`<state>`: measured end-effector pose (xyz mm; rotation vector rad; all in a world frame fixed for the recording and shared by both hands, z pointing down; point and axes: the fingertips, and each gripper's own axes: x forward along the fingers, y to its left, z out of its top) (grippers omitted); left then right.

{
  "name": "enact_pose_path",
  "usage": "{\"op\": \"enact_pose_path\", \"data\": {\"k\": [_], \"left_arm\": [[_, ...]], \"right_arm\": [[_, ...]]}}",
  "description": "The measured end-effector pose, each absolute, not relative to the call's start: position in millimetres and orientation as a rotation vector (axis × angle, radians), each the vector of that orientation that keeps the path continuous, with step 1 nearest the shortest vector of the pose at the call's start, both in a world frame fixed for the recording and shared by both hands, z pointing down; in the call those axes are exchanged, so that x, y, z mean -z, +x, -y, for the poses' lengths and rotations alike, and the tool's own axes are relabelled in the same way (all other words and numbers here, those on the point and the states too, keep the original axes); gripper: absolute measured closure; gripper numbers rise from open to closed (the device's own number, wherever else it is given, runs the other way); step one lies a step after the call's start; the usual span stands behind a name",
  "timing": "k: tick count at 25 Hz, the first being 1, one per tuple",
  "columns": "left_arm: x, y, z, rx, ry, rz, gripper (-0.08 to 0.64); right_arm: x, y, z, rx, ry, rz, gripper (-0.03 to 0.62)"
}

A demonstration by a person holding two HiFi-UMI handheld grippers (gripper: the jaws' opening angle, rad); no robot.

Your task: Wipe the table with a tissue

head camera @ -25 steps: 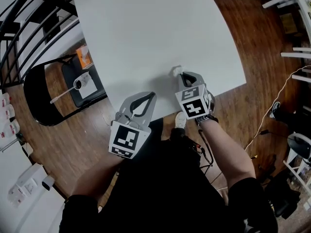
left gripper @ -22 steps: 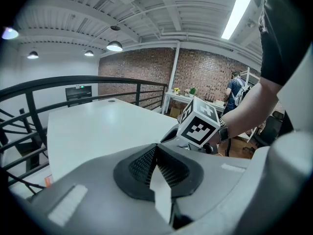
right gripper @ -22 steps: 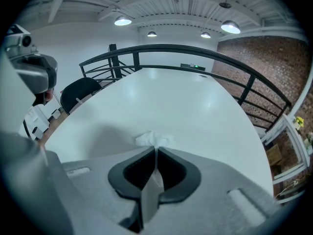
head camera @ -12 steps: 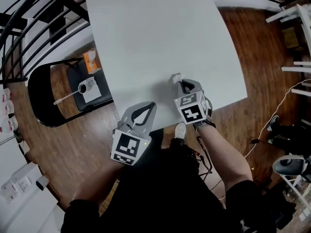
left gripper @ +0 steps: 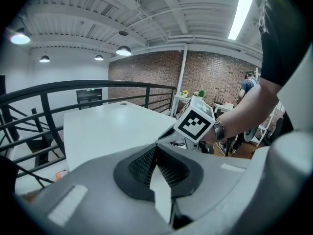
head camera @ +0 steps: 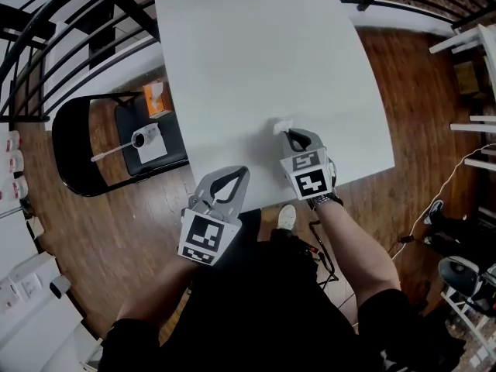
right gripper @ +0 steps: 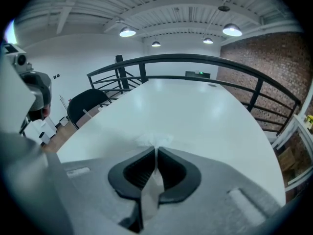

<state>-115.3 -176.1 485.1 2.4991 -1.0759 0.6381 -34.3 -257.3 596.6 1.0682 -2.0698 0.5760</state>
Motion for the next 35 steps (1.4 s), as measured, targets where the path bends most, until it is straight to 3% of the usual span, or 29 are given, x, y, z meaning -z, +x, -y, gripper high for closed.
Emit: {"op": "enact_pose_path", "data": {"k": [35], "left_arm": [[-348.2, -17.9, 108.8, -0.416, 2.758, 1.217, 0.543]], "right_arm": [[-375.4, 40.7, 131.5, -0.334, 1.232, 2.529, 0.586]]}}
